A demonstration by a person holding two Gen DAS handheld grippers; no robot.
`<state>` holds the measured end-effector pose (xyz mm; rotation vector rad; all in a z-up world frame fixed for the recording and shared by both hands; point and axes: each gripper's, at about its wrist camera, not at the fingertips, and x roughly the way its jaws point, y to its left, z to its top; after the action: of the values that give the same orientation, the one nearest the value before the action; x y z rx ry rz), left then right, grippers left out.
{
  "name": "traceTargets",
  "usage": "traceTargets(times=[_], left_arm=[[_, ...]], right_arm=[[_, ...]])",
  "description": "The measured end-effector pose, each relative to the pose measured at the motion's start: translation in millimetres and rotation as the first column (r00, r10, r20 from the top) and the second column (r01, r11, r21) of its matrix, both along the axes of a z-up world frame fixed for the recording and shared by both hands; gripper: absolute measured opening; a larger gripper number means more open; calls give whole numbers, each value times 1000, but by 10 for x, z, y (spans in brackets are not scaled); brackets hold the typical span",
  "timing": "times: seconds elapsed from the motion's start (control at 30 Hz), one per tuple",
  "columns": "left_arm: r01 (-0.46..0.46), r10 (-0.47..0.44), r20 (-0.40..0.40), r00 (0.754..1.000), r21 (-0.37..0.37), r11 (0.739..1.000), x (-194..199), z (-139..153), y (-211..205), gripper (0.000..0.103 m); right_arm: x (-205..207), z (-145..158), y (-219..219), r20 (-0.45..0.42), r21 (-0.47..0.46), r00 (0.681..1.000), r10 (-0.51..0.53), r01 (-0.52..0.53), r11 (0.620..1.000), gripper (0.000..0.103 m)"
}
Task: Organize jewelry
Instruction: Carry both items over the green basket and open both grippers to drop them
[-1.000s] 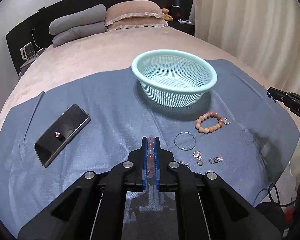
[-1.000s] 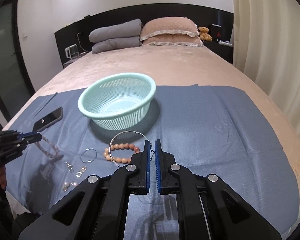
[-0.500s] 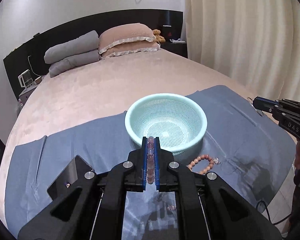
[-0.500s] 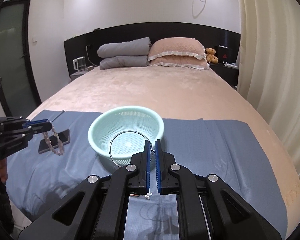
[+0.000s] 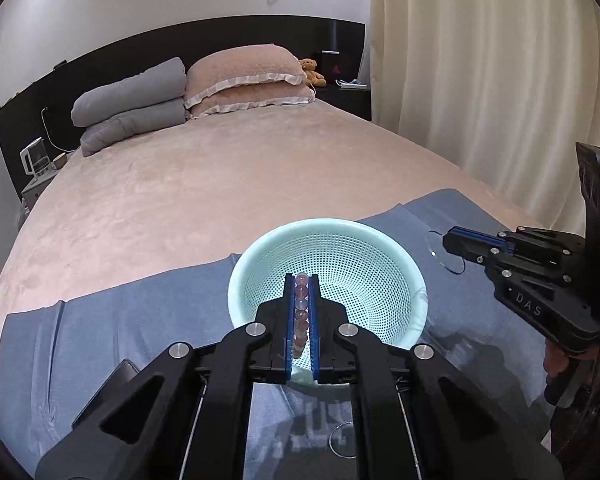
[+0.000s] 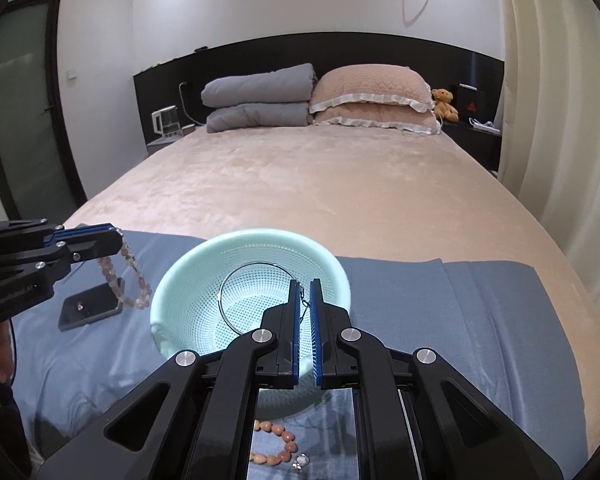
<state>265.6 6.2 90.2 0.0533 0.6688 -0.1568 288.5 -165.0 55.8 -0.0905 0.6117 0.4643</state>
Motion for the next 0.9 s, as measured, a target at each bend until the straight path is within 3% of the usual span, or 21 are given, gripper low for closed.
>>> traceTargets(times=[0.3, 0.7, 0.8, 0.9], left_arm=[[10, -12, -81, 997, -30, 1000, 298, -515, -21, 6], [12, -9, -98, 995, 27, 1000, 313, -723, -126, 7], [11, -8, -83, 997, 38, 999, 272, -681, -134, 14], [2, 1, -58, 998, 48, 999, 214, -610, -123, 30]], right_arm=[[180, -484, 138, -89, -13, 996, 24, -26, 1000, 5], [210, -594, 178, -125, -28, 991, 39, -43, 999, 8], [204, -567, 170, -118, -33, 992, 35, -39, 999, 8], [175, -531, 131, -107, -39, 994, 26, -30, 999, 8]])
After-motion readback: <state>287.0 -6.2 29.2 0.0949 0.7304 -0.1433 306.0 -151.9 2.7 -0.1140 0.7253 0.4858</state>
